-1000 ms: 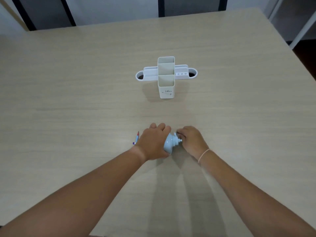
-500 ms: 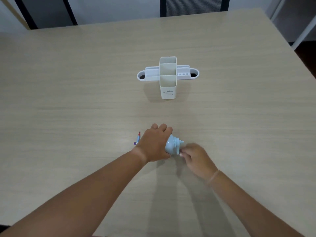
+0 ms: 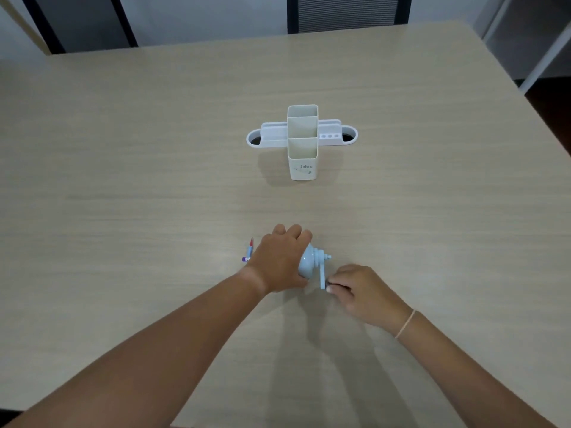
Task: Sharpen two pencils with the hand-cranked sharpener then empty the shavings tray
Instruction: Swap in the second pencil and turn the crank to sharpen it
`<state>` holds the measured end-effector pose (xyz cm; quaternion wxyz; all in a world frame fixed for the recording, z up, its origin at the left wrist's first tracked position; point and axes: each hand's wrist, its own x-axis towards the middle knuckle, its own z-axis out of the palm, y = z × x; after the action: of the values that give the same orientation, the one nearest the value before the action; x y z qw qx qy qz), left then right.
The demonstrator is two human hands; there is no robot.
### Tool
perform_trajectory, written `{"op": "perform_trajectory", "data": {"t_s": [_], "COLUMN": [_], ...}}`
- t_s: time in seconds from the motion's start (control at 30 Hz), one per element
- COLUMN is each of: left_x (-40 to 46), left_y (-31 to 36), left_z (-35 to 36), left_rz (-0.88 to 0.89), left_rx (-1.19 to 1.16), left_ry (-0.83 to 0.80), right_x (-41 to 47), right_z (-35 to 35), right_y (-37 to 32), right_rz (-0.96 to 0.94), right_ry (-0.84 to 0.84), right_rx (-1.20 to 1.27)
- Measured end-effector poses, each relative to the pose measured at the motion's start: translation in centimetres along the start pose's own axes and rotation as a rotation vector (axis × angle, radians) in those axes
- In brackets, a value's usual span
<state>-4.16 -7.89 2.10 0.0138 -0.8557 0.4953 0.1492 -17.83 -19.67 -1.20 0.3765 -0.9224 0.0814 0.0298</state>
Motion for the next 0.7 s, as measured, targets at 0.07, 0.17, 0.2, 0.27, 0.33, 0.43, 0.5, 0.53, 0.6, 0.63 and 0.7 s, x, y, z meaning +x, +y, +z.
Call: {"op": "perform_trajectory", "data": {"t_s": [0.07, 0.17, 0.2, 0.27, 0.33, 0.43, 0.5, 0.53, 0.6, 0.63, 0.7], "left_x": [-0.1, -0.1, -0.1, -0.2, -0.2, -0.1, 0.0, 0.0, 0.1, 0.1, 0.1], "left_y": [0.0, 0.1, 0.1, 0.1, 0.1, 0.1, 0.0, 0.0, 0.0, -0.1, -0.2], "left_z": [-0.1, -0.2, -0.3, -0.3, -0.3, 0.0, 0.1, 0.2, 0.3, 0.3, 0.2], "left_rz": [0.001, 0.002, 0.006, 0.009, 0.018, 0.024, 0.012, 0.009, 0.014, 0.018, 0.023], "left_rx": [0.001, 0.015, 0.020, 0.019, 0.021, 0.028, 0.002, -0.005, -0.012, -0.013, 0.000], "left_ry": [0.000, -0.009, -0.009, -0.016, -0.014, -0.007, -0.010, -0.009, -0.008, -0.010, -0.011], "right_x": [0.1, 3.3, 4.6, 6.4, 6.9, 5.4, 3.7, 2.7, 0.8, -0.1, -0.6], "right_z": [-1.6, -2.9, -2.7, -2.3, -1.6, -1.0, -0.1, 0.3, 0.2, -0.2, -1.2], "right_y": [-0.9, -1.2, -0.8, 0.1, 1.2, 1.1, 1.3, 1.3, 0.8, 0.4, -0.4], "right_rz": [-0.045, -0.029, 0.008, 0.107, 0.182, 0.165, 0.125, 0.085, 0.017, -0.021, -0.094], "right_ry": [0.123, 0.333, 0.348, 0.255, 0.090, -0.076, -0.122, -0.107, -0.063, -0.029, 0.118], "right_rx": [0.016, -0.039, -0.053, -0.087, -0.185, -0.281, -0.224, -0.200, -0.175, -0.141, -0.097]}}
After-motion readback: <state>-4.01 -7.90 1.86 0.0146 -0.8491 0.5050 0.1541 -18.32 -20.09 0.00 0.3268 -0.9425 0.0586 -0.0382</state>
